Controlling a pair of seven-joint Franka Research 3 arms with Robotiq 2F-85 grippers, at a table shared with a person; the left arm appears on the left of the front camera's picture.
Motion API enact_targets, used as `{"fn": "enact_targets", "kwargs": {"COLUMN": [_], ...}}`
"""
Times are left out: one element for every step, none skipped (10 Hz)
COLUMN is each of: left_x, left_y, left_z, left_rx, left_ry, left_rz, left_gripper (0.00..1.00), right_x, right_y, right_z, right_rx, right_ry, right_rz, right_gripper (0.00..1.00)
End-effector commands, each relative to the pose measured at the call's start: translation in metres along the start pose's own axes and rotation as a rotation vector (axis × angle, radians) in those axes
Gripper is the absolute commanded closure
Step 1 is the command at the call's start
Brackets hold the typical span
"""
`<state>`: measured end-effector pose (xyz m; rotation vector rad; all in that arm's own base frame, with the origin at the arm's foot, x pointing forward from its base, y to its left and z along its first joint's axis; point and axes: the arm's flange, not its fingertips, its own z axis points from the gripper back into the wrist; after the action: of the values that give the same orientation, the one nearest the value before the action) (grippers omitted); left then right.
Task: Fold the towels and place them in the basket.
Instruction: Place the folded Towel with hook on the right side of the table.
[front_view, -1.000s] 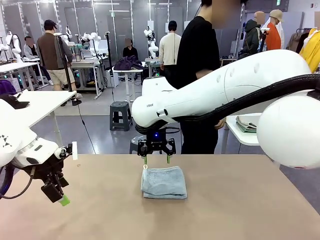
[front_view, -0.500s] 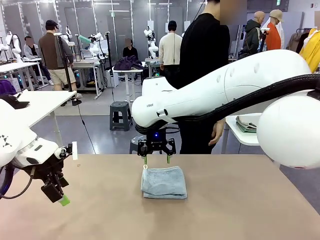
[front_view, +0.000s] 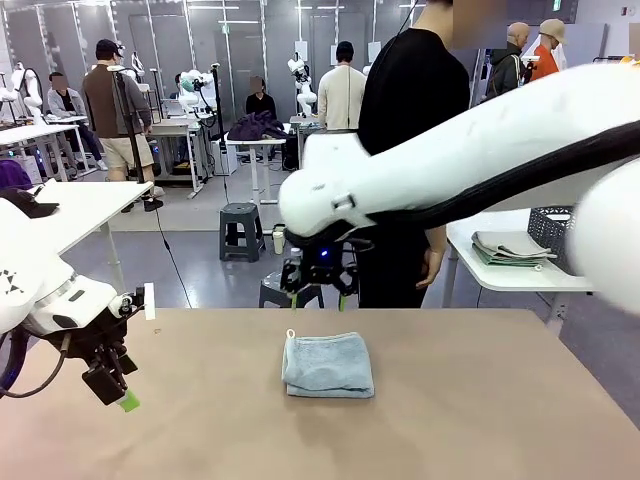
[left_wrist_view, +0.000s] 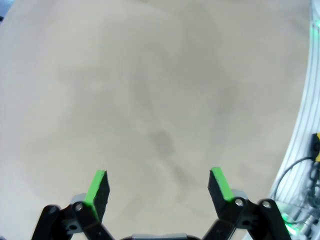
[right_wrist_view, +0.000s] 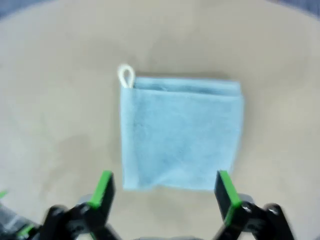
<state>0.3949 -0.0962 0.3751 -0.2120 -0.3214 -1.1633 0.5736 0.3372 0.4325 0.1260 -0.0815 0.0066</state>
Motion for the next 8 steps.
{"fn": "enact_targets", "kwargs": {"left_x": [0.000, 0.000, 0.000, 0.000, 0.000, 0.000, 0.000, 0.000], "left_y": [0.001, 0.001, 0.001, 0.001, 0.001, 0.001, 0.001, 0.001], "left_z": [0.001, 0.001, 0.001, 0.001, 0.001, 0.001, 0.001, 0.001], "left_rx": [0.011, 0.011, 0.011, 0.011, 0.011, 0.011, 0.011, 0.011], "left_ry": [0.012, 0.012, 0.012, 0.012, 0.012, 0.012, 0.012, 0.012], "left_rz": [0.000, 0.000, 0.000, 0.000, 0.000, 0.000, 0.000, 0.000], "left_gripper": [0.00, 0.00, 0.00, 0.00, 0.00, 0.00, 0.00, 0.00], "right_x": [-0.052, -0.056, -0.059, -0.056, -0.051, -0.046, -0.040, -0.036], "right_y": [-0.080, -0.104, -0.126, -0.143, -0.154, -0.163, -0.169, -0.167], "right_z": [0.001, -0.007, -0.023, -0.040, -0.059, -0.076, -0.091, -0.105], "right_rx": [0.122, 0.177, 0.244, 0.332, 0.369, 0.443, 0.511, 0.545], "right_ry": [-0.038, -0.038, -0.039, -0.024, -0.020, -0.028, -0.033, -0.046], "right_rz": [0.002, -0.021, -0.029, -0.030, -0.020, -0.026, -0.065, -0.081], "right_gripper": [0.00, 0.00, 0.00, 0.00, 0.00, 0.00, 0.00, 0.00]}}
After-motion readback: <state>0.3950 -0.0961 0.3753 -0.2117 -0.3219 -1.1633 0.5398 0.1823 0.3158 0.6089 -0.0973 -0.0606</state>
